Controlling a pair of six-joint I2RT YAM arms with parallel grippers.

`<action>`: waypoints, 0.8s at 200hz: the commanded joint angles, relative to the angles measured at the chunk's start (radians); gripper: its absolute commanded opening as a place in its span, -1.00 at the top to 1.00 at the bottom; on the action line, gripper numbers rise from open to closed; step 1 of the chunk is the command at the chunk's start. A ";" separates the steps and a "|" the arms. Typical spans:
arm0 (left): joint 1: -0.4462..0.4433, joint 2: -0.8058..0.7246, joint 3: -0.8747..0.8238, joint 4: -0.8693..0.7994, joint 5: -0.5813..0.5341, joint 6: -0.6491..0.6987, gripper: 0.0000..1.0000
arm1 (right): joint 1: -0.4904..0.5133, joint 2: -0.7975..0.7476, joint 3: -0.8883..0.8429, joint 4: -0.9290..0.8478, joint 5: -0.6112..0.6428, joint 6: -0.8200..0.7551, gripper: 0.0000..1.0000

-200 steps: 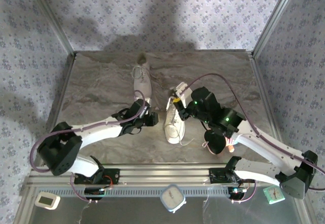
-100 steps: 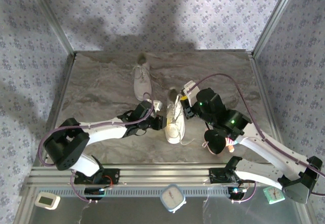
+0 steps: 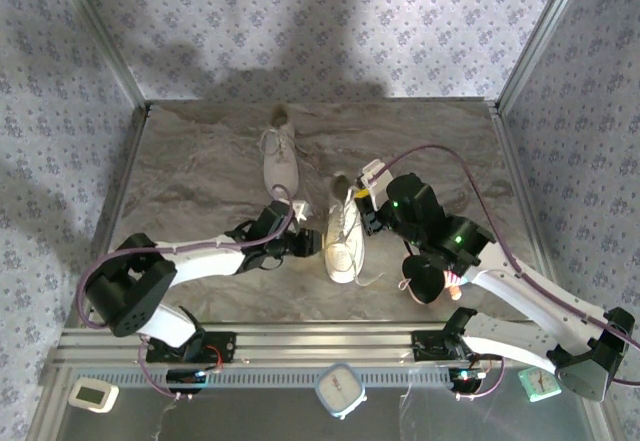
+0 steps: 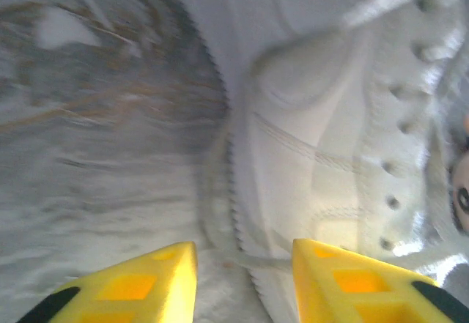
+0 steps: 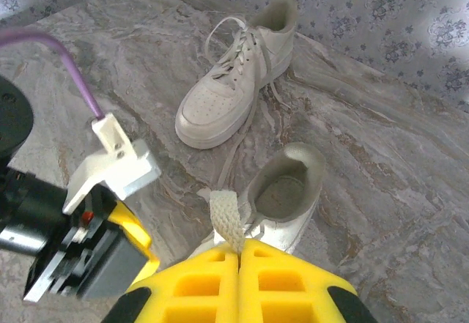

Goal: Tie the shoes

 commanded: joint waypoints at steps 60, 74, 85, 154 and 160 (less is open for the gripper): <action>0.003 -0.103 -0.061 0.039 0.042 0.533 -0.03 | -0.002 0.005 0.006 0.003 -0.032 0.014 1.00; 0.025 -0.087 -0.050 0.005 0.070 0.574 -0.05 | -0.001 0.007 0.007 0.003 -0.038 0.012 1.00; 0.061 -0.064 -0.051 0.014 0.139 0.581 -0.05 | -0.001 0.008 0.007 0.004 -0.041 0.012 1.00; 0.116 0.029 -0.026 0.076 0.353 0.618 -0.12 | 0.000 -0.001 -0.007 0.005 -0.042 0.018 1.00; 0.119 0.037 -0.023 0.079 0.362 0.617 -0.12 | -0.001 -0.001 -0.005 0.005 -0.043 0.020 1.00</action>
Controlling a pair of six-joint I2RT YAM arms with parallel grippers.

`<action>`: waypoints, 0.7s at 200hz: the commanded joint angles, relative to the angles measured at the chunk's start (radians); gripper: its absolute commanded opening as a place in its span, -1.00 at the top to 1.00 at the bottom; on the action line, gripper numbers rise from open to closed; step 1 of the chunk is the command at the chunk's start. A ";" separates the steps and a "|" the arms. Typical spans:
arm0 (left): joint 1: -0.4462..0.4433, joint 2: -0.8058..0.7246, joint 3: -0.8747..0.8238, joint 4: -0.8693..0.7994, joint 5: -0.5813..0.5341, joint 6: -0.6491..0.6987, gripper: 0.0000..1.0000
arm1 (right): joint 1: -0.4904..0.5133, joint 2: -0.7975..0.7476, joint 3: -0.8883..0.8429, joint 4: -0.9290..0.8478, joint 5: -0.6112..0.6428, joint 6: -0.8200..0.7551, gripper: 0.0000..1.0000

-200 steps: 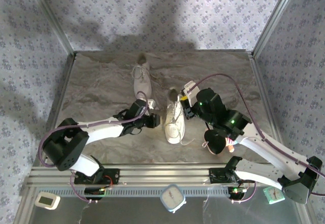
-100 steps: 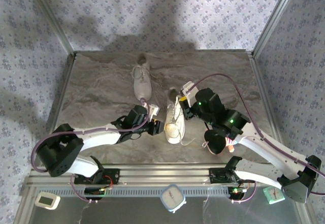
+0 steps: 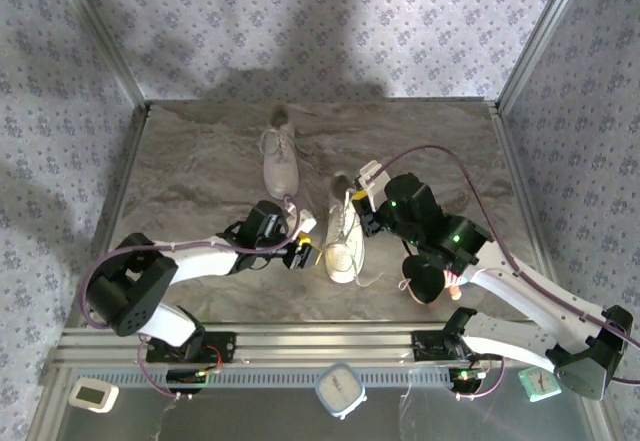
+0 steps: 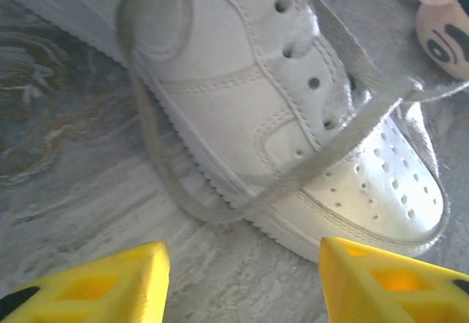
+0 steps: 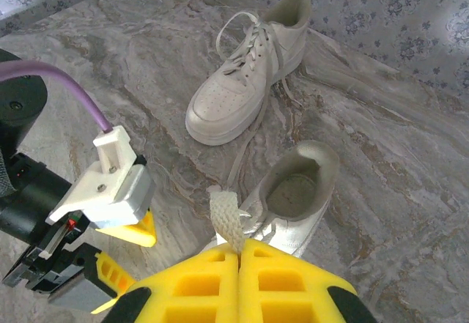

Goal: Tie the shoes

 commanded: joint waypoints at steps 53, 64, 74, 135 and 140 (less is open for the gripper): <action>0.031 0.087 0.069 0.033 0.153 0.066 -0.11 | 0.002 -0.009 -0.003 0.003 -0.013 0.020 1.00; 0.032 0.097 0.078 0.031 0.165 0.072 -0.11 | 0.001 -0.009 -0.003 0.003 -0.012 0.020 1.00; 0.033 0.109 0.090 0.026 0.170 0.077 -0.11 | 0.002 -0.009 -0.002 0.002 -0.012 0.020 1.00; 0.041 0.177 0.130 0.018 0.208 0.100 -0.01 | 0.006 -0.009 -0.002 -0.002 -0.010 0.020 1.00; 0.042 0.178 0.129 0.019 0.208 0.100 0.00 | 0.007 -0.009 -0.002 -0.002 -0.009 0.020 1.00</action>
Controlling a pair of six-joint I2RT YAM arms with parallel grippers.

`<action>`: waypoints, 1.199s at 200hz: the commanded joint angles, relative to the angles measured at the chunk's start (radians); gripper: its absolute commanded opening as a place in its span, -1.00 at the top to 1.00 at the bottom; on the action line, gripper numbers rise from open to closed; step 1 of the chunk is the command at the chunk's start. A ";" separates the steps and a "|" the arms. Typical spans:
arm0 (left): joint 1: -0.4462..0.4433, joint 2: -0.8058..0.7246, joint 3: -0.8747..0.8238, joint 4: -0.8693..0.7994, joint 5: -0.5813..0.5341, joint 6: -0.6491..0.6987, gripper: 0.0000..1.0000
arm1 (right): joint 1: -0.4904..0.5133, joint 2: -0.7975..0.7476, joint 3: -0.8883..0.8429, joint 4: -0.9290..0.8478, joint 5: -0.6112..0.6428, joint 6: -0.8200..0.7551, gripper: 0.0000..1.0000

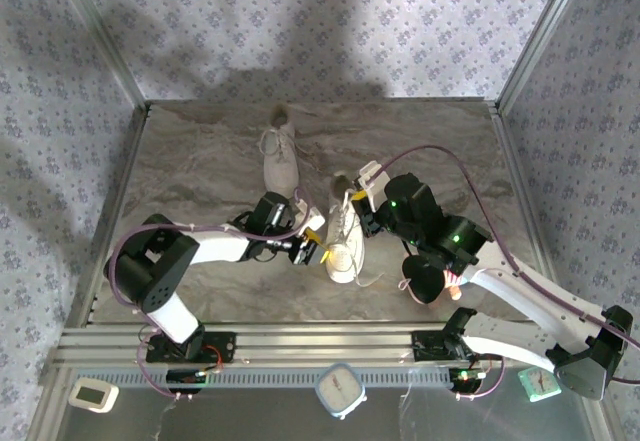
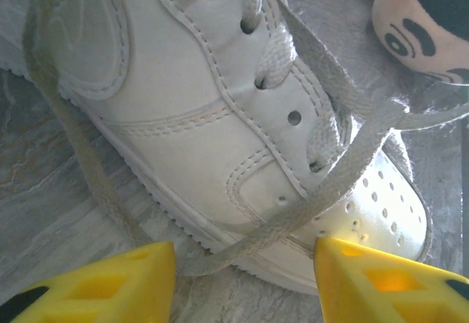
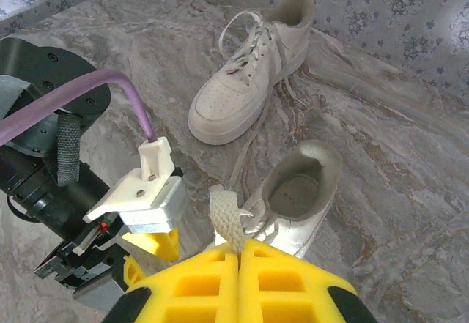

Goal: Tie the shoes

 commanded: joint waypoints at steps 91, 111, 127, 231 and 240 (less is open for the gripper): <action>0.013 -0.055 0.019 -0.046 -0.037 0.055 1.00 | 0.007 -0.009 0.003 -0.005 0.007 0.017 1.00; 0.004 -0.110 0.015 -0.080 -0.072 0.072 1.00 | 0.007 0.004 0.011 -0.003 -0.006 0.020 1.00; -0.007 -0.149 0.017 -0.119 -0.110 0.094 1.00 | 0.013 0.024 0.026 -0.006 -0.017 0.023 1.00; -0.120 -0.286 -0.021 -0.139 -0.372 0.345 1.00 | 0.026 0.206 0.123 -0.105 -0.094 0.079 1.00; -0.122 -0.291 -0.019 -0.139 -0.380 0.362 1.00 | 0.023 0.218 0.130 -0.114 -0.095 0.085 1.00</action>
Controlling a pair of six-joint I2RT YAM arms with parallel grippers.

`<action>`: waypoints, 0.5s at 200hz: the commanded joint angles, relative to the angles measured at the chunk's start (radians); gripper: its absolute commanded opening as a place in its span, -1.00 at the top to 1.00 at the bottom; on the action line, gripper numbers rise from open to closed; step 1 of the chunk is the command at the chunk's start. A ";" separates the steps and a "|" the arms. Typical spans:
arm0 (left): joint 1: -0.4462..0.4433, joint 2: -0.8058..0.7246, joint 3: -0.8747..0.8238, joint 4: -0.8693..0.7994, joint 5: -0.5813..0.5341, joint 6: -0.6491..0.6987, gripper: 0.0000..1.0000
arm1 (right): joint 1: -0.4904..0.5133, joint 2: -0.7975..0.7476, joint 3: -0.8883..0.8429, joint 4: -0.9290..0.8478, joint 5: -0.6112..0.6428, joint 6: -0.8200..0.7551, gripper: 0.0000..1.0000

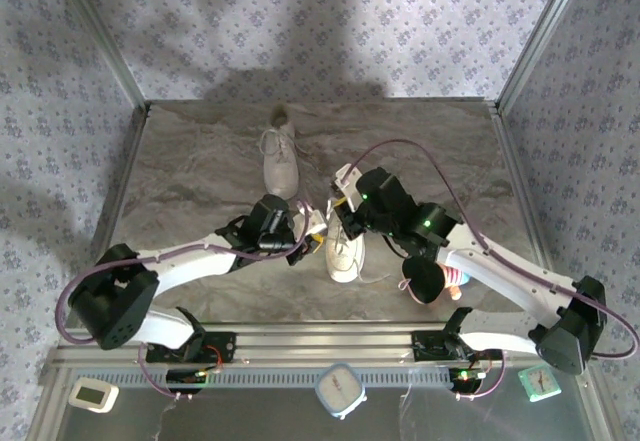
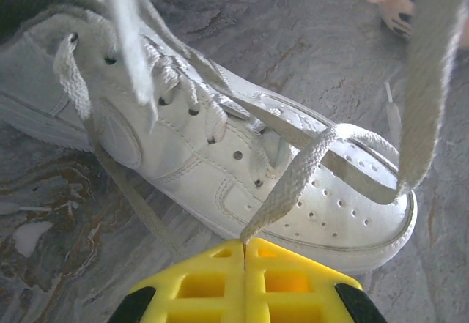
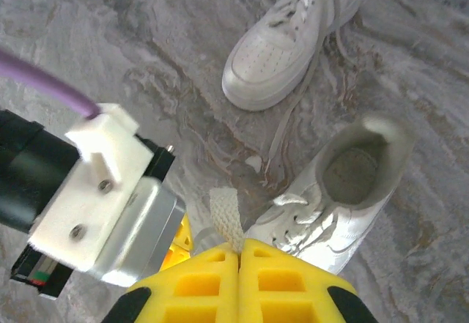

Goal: Tie the shoes

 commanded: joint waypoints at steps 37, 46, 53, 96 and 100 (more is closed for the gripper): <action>-0.025 -0.044 0.001 -0.001 -0.165 0.173 1.00 | -0.019 0.054 0.054 -0.070 -0.059 0.050 1.00; -0.026 -0.046 0.001 0.002 -0.185 0.186 1.00 | -0.020 0.056 0.054 -0.075 -0.068 0.054 1.00; -0.026 -0.049 0.001 0.004 -0.196 0.195 1.00 | -0.019 0.057 0.053 -0.074 -0.077 0.057 1.00; -0.027 -0.061 0.010 -0.003 -0.208 0.241 1.00 | -0.027 0.064 0.020 -0.063 -0.113 0.085 1.00; -0.026 -0.065 0.009 -0.002 -0.204 0.244 1.00 | -0.027 0.065 0.017 -0.060 -0.114 0.088 1.00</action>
